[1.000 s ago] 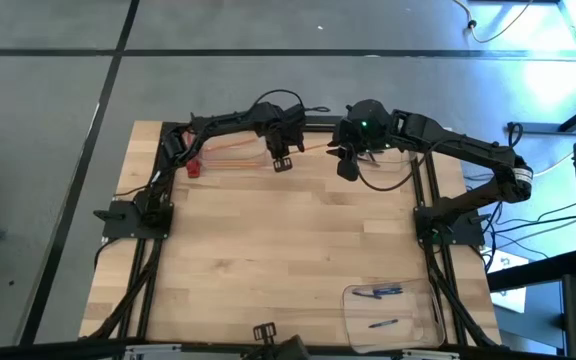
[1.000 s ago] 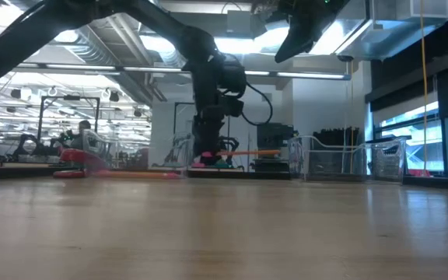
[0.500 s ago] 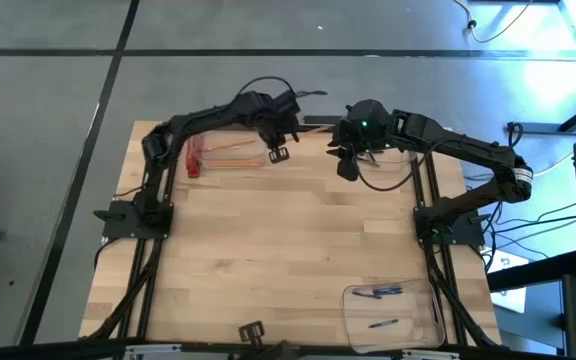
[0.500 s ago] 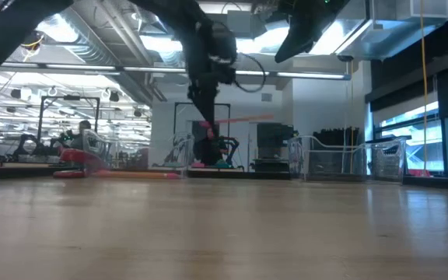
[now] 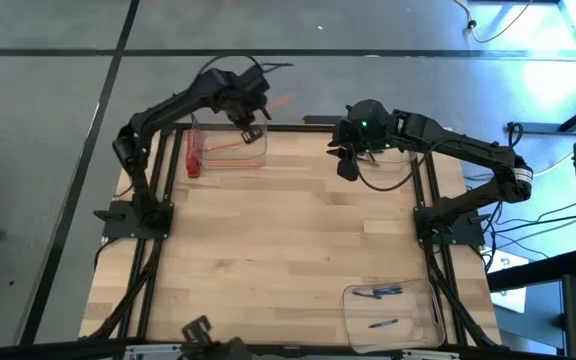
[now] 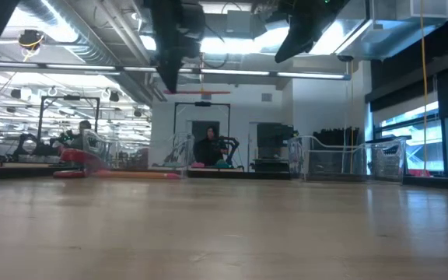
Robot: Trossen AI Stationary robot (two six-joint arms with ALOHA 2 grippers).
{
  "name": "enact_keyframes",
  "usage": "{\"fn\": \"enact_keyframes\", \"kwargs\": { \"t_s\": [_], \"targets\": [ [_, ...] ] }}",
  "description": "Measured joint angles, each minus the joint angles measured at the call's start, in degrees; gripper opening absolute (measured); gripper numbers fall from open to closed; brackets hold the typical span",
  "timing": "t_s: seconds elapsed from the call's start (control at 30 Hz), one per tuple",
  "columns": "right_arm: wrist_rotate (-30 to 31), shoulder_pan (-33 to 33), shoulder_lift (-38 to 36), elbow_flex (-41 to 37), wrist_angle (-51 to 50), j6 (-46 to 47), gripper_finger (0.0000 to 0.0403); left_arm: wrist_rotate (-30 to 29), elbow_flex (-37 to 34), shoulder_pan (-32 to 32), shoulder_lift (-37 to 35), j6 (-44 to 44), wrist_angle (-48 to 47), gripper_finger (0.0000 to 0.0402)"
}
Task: Sort crayons/erasers/pens/pencils in bins
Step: Put the yellow pencil into the top left transparent bin
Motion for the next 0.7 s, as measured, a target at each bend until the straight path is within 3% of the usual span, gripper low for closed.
{"fn": "enact_keyframes", "kwargs": {
  "t_s": [0.53,0.7],
  "targets": [
    [0.00,0.00,0.00,0.00,-0.01,-0.03,0.0094,-2.14,-0.01,4.71,-3.99,-2.93,-16.57,0.0002],
    [0.00,0.00,0.00,0.00,-0.01,-0.18,0.0094,-1.96,-0.07,4.68,-4.08,-2.64,-16.52,0.0002]
  ]
}}
